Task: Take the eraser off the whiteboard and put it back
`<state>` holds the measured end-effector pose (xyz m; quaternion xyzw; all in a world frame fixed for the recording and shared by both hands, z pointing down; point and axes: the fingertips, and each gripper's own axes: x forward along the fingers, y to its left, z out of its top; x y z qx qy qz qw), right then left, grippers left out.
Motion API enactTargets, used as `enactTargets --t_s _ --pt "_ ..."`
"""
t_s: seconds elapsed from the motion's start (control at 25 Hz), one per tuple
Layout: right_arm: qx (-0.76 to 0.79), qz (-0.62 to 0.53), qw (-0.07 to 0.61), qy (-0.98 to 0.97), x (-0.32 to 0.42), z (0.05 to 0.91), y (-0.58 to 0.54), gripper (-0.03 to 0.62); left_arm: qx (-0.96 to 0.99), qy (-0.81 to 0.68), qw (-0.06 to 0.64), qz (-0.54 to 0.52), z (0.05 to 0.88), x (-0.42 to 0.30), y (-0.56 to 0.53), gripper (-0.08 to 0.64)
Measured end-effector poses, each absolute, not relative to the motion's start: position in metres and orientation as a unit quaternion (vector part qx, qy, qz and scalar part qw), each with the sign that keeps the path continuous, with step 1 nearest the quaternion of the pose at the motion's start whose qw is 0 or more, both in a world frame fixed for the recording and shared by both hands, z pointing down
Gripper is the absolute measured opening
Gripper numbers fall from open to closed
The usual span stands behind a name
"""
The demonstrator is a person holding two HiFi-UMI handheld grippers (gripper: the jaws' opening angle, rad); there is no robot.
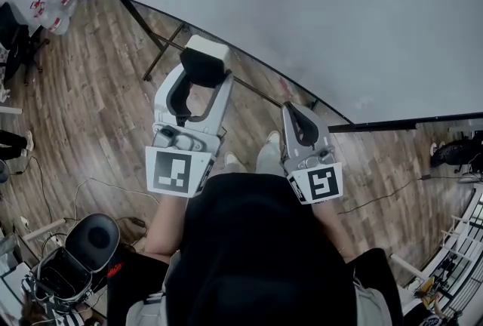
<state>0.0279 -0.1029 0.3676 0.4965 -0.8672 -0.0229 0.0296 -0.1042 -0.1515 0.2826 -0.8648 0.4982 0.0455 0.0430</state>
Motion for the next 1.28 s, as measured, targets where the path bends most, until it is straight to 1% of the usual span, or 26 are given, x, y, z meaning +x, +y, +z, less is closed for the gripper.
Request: enactTargets --t_s 0.16,0.4,0.76,1.28 --pt "0.497 -0.026 0.025 -0.867 0.017 0.365 -0.091 0.002 -0.866 0.497 0.033 0.04 0.293 -0.116 -0.131 0.233" --pt "0.491 -0.033 0.024 -0.87 0.011 0.365 -0.078 0.002 -0.865 0.5 0.037 0.032 0.312 -0.124 -0.106 0.233" --pt "0.48 -0.041 0.024 -0.876 -0.014 0.357 -0.073 0.002 -0.857 0.512 0.047 0.025 0.33 -0.158 -0.08 0.234" --pt "0.462 -0.037 0.016 -0.886 -0.029 0.357 -0.069 0.002 -0.849 0.527 0.039 0.016 0.365 -0.17 -0.059 0.234"
